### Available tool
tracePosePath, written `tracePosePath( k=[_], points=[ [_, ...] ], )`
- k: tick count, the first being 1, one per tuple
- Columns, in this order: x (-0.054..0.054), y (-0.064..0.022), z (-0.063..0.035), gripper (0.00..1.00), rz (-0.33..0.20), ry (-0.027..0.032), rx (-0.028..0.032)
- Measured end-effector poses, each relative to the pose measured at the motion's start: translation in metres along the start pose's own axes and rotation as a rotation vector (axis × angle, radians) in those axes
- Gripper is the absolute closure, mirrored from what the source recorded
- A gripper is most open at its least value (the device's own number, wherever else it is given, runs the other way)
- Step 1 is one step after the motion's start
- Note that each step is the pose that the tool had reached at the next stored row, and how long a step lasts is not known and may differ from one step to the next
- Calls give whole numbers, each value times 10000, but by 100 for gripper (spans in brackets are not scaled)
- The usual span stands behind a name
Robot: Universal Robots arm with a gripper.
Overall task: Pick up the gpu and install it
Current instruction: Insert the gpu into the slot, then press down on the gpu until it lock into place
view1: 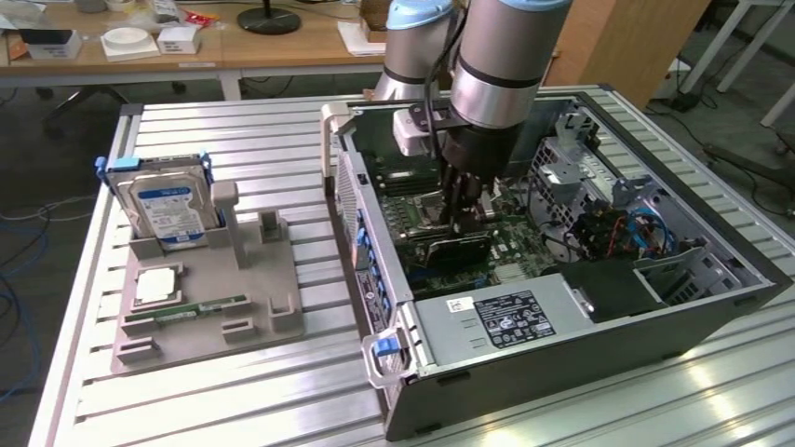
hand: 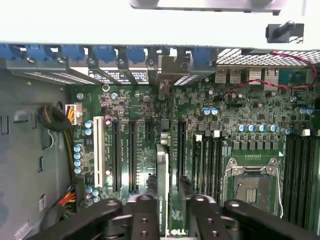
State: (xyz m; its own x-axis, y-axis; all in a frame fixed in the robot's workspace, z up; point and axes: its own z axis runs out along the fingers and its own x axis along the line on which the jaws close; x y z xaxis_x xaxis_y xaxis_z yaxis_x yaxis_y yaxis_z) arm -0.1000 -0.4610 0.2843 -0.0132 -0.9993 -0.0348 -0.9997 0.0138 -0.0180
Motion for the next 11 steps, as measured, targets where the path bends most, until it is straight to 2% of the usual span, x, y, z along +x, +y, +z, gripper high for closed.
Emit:
tracePosePath(
  k=[1,3,4,5,6,7,11],
  points=[
    [0,0,0,68,0,0,0],
    [0,0,-1,80,0,1,-1],
    [0,0,-1,80,0,2,-1],
    [1,35,-2,90,0,3,-1],
    [0,101,-3,90,-6,2,-1],
    [-1,128,-53,90,-10,3,-2],
    [-9,134,-135,90,-9,1,-9]
  ],
)
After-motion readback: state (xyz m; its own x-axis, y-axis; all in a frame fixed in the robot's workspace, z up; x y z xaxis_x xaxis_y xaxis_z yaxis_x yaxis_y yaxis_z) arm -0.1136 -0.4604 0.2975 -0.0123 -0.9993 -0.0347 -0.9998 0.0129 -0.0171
